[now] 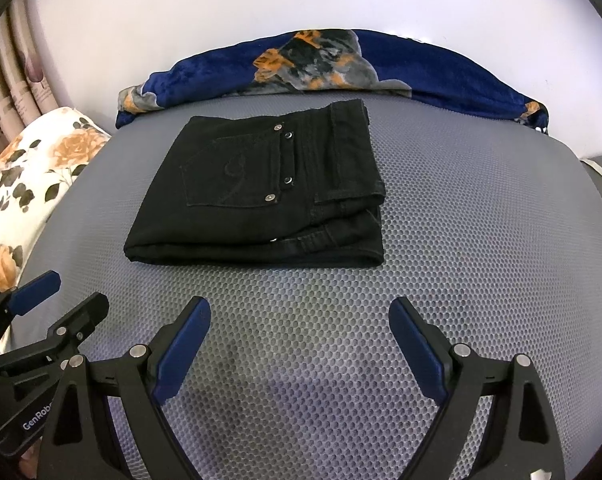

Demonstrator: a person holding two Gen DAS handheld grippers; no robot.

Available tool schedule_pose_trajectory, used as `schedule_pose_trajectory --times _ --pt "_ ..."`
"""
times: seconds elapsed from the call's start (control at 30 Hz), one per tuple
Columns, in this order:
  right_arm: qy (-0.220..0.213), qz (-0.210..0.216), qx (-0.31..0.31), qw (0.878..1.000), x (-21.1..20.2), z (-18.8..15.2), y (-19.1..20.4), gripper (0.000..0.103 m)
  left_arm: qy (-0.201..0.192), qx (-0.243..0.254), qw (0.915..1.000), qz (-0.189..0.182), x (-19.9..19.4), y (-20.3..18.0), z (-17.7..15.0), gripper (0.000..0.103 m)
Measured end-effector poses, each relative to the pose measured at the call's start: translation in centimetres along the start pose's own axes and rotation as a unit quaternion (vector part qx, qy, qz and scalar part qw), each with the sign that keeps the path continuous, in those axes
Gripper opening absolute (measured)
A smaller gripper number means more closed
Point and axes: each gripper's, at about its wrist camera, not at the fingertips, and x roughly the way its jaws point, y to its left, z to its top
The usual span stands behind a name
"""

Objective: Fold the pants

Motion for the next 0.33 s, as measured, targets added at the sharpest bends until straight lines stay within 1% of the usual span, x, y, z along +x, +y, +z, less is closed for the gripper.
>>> schedule_pose_trajectory --times 0.33 --pt "0.001 -0.001 0.0 1.0 -0.01 0.03 -0.23 0.089 0.005 -0.003 1.0 -0.007 0.11 -0.03 0.1 0.065"
